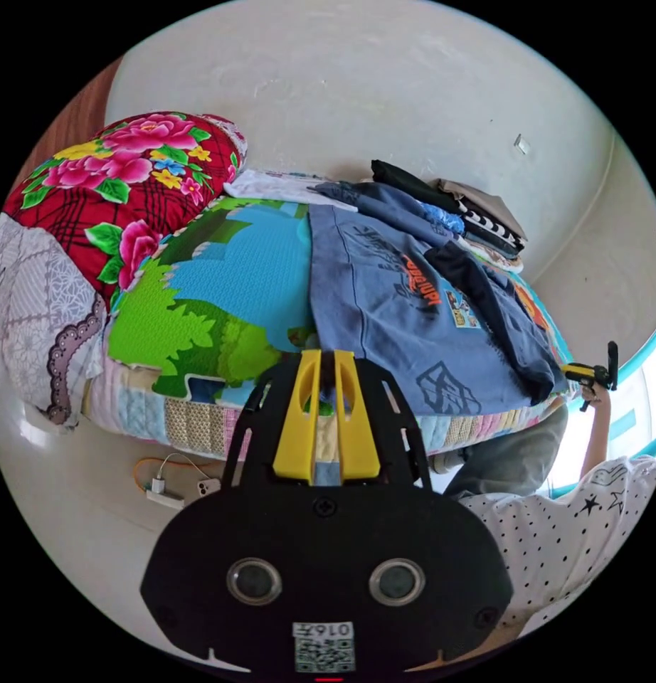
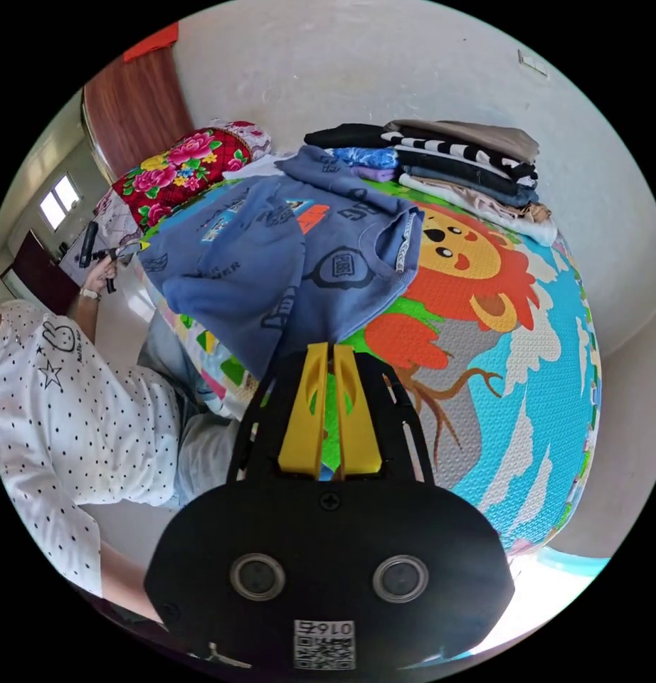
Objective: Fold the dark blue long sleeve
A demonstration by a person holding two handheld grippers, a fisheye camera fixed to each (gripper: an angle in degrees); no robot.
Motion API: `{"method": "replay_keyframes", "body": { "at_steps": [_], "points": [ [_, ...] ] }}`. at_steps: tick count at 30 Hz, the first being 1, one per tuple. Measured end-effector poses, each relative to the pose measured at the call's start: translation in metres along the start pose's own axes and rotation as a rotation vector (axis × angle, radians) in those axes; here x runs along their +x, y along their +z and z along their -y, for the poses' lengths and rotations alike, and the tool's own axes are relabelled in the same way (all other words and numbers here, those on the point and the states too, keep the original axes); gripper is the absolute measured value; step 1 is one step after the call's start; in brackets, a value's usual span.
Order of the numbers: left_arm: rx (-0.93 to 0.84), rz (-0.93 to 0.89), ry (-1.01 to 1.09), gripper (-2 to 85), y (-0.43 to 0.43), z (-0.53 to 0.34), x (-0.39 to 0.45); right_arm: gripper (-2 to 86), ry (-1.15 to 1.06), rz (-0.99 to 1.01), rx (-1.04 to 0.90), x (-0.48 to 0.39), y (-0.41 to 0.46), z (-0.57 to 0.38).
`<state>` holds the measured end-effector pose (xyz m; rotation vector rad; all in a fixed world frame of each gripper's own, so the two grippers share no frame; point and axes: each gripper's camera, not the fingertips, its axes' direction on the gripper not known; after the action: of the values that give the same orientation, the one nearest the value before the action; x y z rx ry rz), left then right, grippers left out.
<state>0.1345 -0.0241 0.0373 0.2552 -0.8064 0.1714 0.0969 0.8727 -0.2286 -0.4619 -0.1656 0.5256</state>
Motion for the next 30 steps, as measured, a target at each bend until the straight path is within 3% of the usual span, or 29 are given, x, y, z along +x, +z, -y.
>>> {"method": "replay_keyframes", "body": {
  "at_steps": [4, 7, 9, 12, 15, 20, 23, 25, 28, 30],
  "points": [
    [0.046, -0.05, -0.038, 1.6, -0.032, 0.006, -0.003, 0.0, -0.049, 0.017, -0.015, -0.015, -0.015, -0.013],
    [0.215, -0.078, 0.048, 4.5, -0.061, 0.022, 0.027, 0.0, -0.029, -0.132, 0.164, -0.022, -0.051, -0.014],
    [0.285, -0.246, 0.18, 6.6, -0.053, 0.047, 0.068, 0.3, -0.054, -0.15, 0.245, -0.028, -0.062, -0.001],
    [0.176, -0.48, 0.292, 9.4, -0.005, 0.089, 0.129, 1.9, -0.115, -0.119, 0.281, -0.041, -0.053, 0.038],
    [0.042, -0.597, 0.318, 10.7, 0.054, 0.123, 0.188, 3.8, -0.156, -0.063, 0.23, -0.056, -0.023, 0.083],
    [-0.113, -0.371, 0.265, 10.6, 0.125, 0.156, 0.239, 5.0, -0.163, 0.081, 0.197, -0.087, 0.007, 0.119],
    [-0.2, -0.304, 0.288, 7.7, 0.144, 0.153, 0.25, 4.9, -0.176, 0.04, 0.235, -0.1, -0.002, 0.111],
    [-0.166, -0.317, 0.305, 5.5, 0.136, 0.144, 0.249, 4.8, -0.161, -0.008, 0.256, -0.103, -0.01, 0.103],
    [-0.029, -0.479, 0.392, 1.8, 0.102, 0.122, 0.242, 4.6, -0.147, -0.047, 0.354, -0.102, -0.025, 0.088],
    [0.075, -0.742, 0.51, -0.1, 0.068, 0.1, 0.237, 4.5, -0.131, -0.017, 0.446, -0.1, -0.033, 0.084]
  ]
}}
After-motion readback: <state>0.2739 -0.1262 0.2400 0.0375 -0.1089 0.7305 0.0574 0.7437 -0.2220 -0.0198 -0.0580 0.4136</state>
